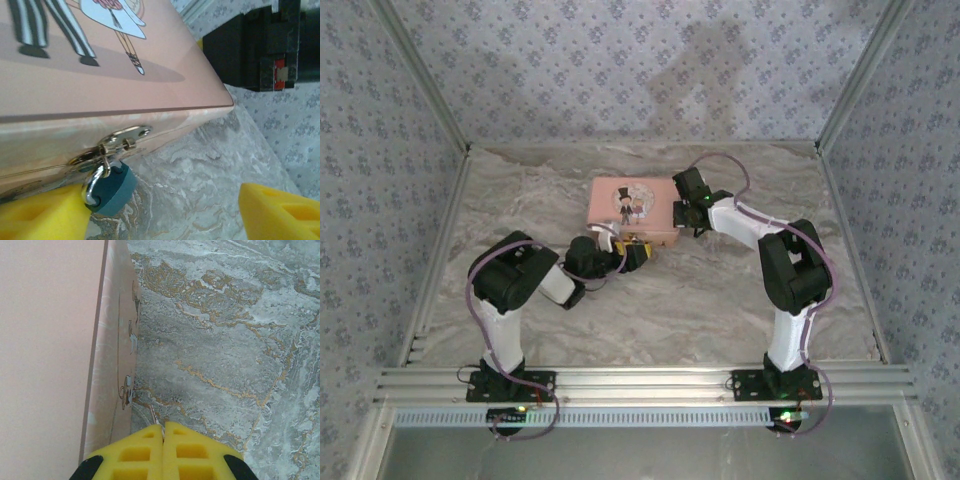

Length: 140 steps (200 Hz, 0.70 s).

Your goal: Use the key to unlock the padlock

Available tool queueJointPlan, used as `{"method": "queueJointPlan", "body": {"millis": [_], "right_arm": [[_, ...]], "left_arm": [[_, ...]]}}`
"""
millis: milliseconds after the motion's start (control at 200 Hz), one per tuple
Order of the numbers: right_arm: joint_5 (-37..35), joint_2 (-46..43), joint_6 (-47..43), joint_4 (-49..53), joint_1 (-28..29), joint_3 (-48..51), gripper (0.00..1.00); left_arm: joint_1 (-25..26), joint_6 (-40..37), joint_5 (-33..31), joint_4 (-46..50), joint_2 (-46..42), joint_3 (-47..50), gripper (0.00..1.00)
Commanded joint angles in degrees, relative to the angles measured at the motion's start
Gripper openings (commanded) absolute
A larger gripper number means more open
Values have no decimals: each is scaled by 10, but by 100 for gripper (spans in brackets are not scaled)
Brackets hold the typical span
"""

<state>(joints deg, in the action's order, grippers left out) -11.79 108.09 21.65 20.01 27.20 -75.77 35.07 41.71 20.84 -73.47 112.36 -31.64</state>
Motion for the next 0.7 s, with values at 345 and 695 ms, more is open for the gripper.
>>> {"method": "queueJointPlan", "body": {"millis": [345, 695], "right_arm": [[-3, -22, 3, 3, 6, 2, 0], [-4, -20, 2, 3, 4, 2, 0]], "left_arm": [[5, -20, -20, 28, 23, -23, 89], [-1, 8, 50, -15, 39, -35, 76]]}}
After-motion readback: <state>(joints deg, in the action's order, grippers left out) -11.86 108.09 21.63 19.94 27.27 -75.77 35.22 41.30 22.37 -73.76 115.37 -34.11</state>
